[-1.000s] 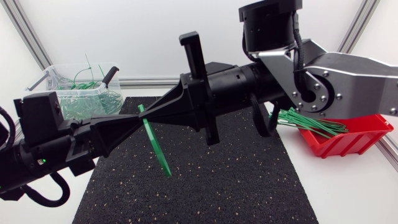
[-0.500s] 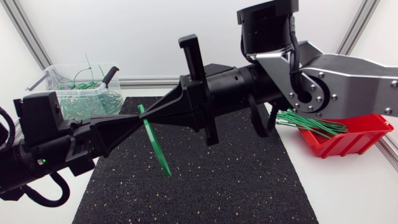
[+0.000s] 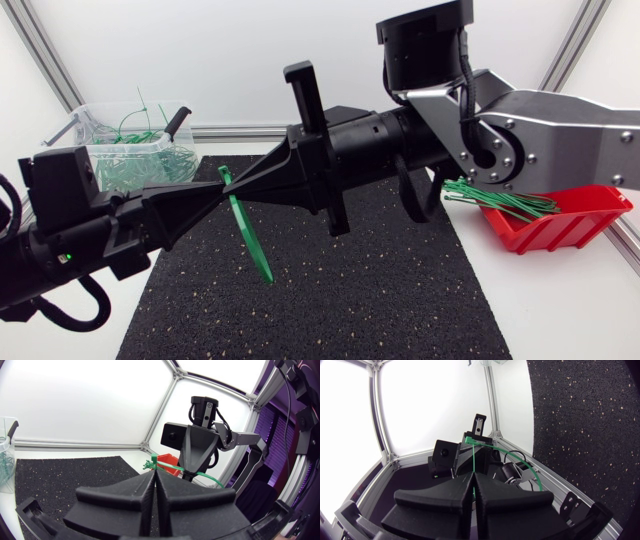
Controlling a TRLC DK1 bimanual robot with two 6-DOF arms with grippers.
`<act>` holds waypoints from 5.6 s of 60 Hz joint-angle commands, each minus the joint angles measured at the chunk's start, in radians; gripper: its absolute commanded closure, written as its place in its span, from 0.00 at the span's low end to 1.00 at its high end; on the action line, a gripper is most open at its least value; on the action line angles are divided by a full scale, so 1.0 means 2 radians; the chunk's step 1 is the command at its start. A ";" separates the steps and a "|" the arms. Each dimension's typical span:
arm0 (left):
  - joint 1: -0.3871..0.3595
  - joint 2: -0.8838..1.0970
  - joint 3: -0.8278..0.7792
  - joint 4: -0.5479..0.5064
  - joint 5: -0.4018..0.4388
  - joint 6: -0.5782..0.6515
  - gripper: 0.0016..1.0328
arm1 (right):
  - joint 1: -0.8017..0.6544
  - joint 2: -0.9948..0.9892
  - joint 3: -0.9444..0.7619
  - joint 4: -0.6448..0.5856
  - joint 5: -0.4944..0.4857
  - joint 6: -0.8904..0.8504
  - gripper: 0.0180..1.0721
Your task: Take a green cable tie from the red box, thread the tail through the head to close it, then place it in the transparent bin on the left.
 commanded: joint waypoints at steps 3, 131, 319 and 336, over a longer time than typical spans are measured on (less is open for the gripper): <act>0.003 0.001 -0.009 0.009 0.003 -0.005 0.97 | 0.003 -0.008 -0.015 0.007 0.002 0.017 0.95; -0.020 -0.022 -0.023 0.000 -0.016 0.052 0.97 | -0.006 0.009 -0.036 0.046 0.011 0.012 0.95; 0.146 0.364 0.214 -0.144 0.234 0.147 0.97 | 0.059 0.125 0.110 -0.364 0.392 -1.141 0.16; 0.142 0.402 0.254 -0.184 0.242 0.175 0.97 | 0.132 0.085 0.038 -0.276 0.522 -1.267 0.05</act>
